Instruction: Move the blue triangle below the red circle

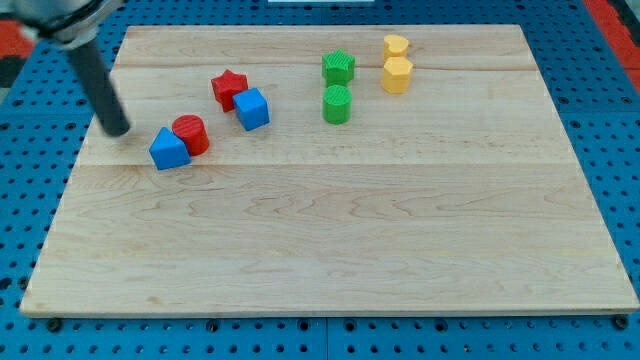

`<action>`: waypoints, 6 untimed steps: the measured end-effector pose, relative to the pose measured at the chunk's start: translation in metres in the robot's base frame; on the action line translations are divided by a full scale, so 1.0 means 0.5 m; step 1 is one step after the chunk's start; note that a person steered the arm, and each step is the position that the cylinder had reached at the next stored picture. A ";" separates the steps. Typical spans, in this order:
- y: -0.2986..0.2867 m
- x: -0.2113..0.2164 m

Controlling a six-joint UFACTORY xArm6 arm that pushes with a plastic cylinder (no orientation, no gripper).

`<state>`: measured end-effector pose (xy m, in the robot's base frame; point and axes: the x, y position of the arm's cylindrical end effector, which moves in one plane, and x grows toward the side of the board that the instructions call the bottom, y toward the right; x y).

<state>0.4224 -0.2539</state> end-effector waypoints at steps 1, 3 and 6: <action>0.090 0.026; 0.128 0.026; 0.083 0.023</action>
